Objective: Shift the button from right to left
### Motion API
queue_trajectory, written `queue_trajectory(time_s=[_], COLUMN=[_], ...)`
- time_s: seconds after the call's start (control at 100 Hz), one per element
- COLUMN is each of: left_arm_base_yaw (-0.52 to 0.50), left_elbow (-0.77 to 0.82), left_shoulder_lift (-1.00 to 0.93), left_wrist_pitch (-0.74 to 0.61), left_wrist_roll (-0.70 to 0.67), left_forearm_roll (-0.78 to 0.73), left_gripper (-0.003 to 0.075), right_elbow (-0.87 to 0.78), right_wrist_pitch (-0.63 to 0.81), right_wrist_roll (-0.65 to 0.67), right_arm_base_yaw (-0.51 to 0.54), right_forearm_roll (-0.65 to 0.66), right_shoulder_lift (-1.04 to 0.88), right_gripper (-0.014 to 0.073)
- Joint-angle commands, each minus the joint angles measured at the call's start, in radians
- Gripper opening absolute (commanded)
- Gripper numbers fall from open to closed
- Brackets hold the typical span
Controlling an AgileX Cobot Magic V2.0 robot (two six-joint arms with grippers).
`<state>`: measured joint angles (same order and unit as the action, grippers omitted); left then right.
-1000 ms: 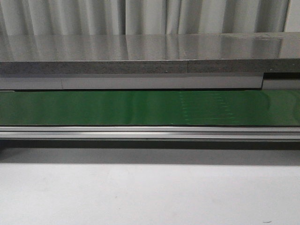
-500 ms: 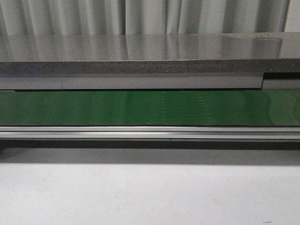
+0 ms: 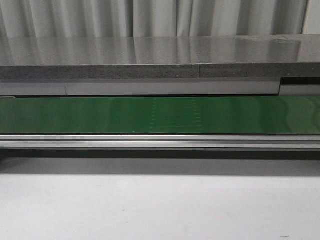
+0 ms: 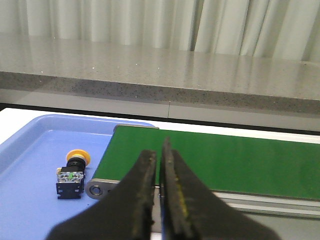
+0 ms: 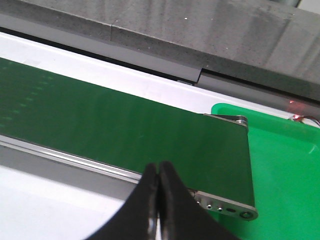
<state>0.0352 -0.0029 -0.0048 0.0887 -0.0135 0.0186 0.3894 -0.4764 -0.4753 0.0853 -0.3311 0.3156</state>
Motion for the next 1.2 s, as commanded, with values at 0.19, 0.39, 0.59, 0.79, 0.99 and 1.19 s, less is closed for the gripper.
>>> queue_trajectory(time_s=[0.19, 0.39, 0.59, 0.79, 0.99, 1.19], left_arm_base_yaw=[0.008, 0.008, 0.008, 0.008, 0.008, 0.008], left_elbow=[0.041, 0.041, 0.041, 0.041, 0.041, 0.041], left_shoulder_lift=[-0.037, -0.037, -0.037, -0.037, -0.037, -0.037], left_wrist_pitch=[-0.080, -0.080, -0.080, -0.080, -0.080, -0.080], left_wrist_roll=[-0.013, -0.013, -0.013, -0.013, -0.013, -0.013], left_forearm_roll=[0.008, 0.008, 0.008, 0.008, 0.008, 0.008], left_gripper=[0.0005, 0.0005, 0.0005, 0.0005, 0.0005, 0.0005], right_elbow=[-0.051, -0.188, -0.299, -0.361, -0.402, -0.419], right_wrist_pitch=[0.169, 0.268, 0.287, 0.335, 0.383, 0.395], right_wrist_roll=[0.273, 0.354, 0.359, 0.437, 0.483, 0.486], right_arm_base_yaw=[-0.072, -0.091, -0.091, -0.091, -0.091, -0.092], right_forearm_roll=[0.220, 0.239, 0.249, 0.295, 0.317, 0.317], right_shoulder_lift=[-0.090, -0.212, -0.338, -0.341, -0.341, -0.341], right_gripper=[-0.0068, -0.0068, -0.0068, -0.0068, -0.0068, -0.0068])
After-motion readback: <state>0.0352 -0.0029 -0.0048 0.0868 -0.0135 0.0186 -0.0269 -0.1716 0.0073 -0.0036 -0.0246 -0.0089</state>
